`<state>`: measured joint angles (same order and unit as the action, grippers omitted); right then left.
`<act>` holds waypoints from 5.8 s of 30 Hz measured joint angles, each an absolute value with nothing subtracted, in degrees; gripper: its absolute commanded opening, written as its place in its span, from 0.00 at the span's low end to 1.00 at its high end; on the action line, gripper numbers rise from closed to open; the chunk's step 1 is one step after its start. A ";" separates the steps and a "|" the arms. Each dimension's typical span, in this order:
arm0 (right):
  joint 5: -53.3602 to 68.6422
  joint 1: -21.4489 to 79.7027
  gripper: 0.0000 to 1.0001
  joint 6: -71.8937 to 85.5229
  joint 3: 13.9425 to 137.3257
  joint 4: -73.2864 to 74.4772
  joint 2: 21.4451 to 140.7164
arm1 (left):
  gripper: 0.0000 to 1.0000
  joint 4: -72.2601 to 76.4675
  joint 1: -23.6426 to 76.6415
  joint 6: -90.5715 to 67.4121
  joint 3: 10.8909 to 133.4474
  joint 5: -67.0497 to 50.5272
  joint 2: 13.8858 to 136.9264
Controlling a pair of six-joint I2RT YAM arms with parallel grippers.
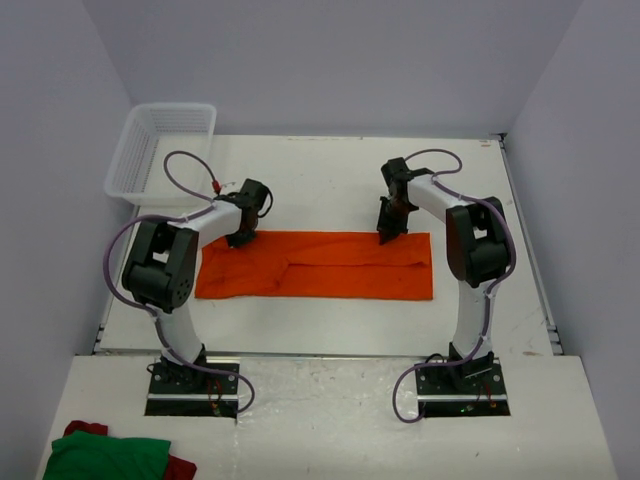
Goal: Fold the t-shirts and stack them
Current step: Fold the other side of the tshirt into a rectangle, then rotate the tshirt 90 degrees
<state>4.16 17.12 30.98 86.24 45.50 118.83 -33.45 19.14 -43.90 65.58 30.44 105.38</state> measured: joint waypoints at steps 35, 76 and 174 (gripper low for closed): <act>-8.43 12.69 0.00 27.33 82.63 51.46 101.89 | 0.00 -41.47 39.48 -52.95 56.58 31.79 96.73; -11.07 11.07 0.00 27.00 74.04 55.81 107.98 | 0.00 -38.98 44.77 -51.48 56.29 30.26 89.73; -0.01 45.80 0.00 31.38 81.30 44.82 115.61 | 0.00 -39.53 24.01 -25.04 129.12 4.99 145.47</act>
